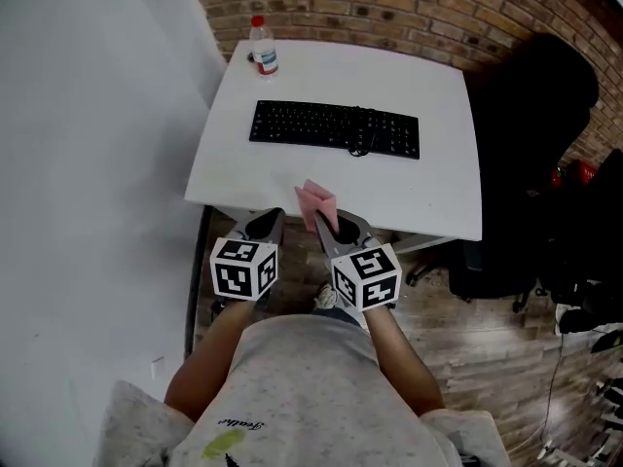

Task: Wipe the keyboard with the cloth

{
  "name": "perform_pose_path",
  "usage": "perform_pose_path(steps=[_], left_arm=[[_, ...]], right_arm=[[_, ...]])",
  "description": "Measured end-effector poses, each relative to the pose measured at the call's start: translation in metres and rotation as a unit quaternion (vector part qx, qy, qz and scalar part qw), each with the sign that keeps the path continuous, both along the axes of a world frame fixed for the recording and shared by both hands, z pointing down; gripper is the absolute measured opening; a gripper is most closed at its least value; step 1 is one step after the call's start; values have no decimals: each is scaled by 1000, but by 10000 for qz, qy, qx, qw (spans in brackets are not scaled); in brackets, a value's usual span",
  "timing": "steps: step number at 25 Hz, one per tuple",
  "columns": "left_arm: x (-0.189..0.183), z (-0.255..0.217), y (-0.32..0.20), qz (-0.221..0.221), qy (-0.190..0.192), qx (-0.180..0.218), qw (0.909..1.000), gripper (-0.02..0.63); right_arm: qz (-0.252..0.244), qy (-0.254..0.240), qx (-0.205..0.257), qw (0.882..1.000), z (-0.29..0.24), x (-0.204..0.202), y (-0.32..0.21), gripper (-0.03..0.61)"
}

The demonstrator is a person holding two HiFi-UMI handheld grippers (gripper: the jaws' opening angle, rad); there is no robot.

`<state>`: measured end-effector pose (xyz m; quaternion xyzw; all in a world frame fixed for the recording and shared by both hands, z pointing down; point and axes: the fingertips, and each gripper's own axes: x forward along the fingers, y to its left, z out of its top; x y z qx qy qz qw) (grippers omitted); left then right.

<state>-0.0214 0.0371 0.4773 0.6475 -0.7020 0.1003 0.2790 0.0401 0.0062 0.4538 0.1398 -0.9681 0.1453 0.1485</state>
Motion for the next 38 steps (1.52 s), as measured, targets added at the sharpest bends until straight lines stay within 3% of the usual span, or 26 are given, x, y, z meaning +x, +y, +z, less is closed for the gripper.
perform_pose_path(steps=[15,28,38], left_arm=[[-57,8,-12,-734,3,-187,9971,-6],[-145,18,-49,-416,173,-185,9988,-6],[-206,30,-67,20,302,-258,9992,-6]], right_arm=[[-1165,356,188,9924,16,-94,-22,23],[-1262,1100,342,9853,49,-182,-39,23],[-923,1652,211,9817,83,-231,-57,23]])
